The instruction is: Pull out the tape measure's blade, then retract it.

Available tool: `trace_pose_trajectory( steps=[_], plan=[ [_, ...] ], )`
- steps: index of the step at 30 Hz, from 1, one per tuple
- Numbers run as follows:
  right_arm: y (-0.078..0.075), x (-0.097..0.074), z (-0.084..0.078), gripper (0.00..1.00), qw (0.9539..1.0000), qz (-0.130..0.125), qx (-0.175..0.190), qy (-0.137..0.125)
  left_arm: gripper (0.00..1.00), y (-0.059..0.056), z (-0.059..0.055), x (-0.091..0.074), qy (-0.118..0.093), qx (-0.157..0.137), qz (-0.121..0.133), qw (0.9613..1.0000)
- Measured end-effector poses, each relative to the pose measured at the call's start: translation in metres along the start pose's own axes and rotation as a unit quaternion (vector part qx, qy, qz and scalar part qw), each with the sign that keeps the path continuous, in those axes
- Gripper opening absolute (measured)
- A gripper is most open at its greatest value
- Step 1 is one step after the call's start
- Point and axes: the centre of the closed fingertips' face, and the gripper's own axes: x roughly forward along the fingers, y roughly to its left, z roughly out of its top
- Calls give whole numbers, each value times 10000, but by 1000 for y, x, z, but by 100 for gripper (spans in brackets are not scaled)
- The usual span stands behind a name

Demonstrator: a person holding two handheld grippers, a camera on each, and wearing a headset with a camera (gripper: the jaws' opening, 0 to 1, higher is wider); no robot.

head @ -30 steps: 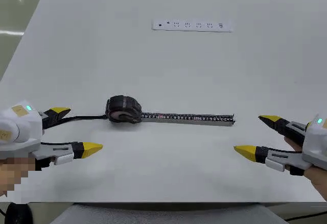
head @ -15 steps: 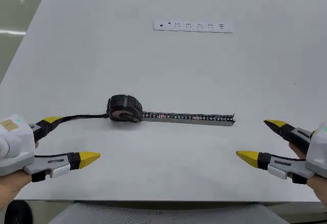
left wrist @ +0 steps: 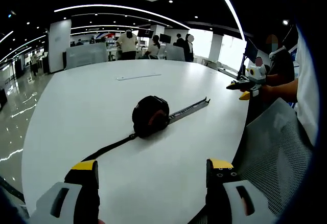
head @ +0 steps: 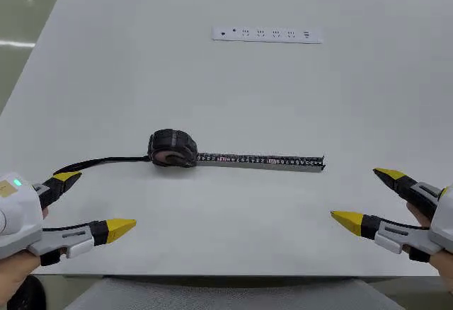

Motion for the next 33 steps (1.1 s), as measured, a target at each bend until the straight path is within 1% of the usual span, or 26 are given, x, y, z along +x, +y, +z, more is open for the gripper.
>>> trace_pose_trajectory(
  steps=[2,4,9,16,21,33],
  plan=[
    [0,-1,0,70,10000,-18,5,-8,84,0,-1,-1,-5,-12,11,10000],
    [0,-4,0,70,10000,-43,29,-31,84,0,0,-3,-68,-101,63,9999],
    [0,-6,-4,71,9999,-67,79,-22,85,-2,-4,-4,-47,-140,77,9999],
    [0,-6,-7,71,9999,-63,137,-13,87,1,-3,-5,-109,-271,139,9995],
    [0,-6,-8,71,9999,-63,148,-13,88,-1,-3,-4,-90,-259,126,9995],
    [2,-6,-10,70,9998,-48,174,5,88,1,-1,-6,-95,-267,160,9995]
  ],
)
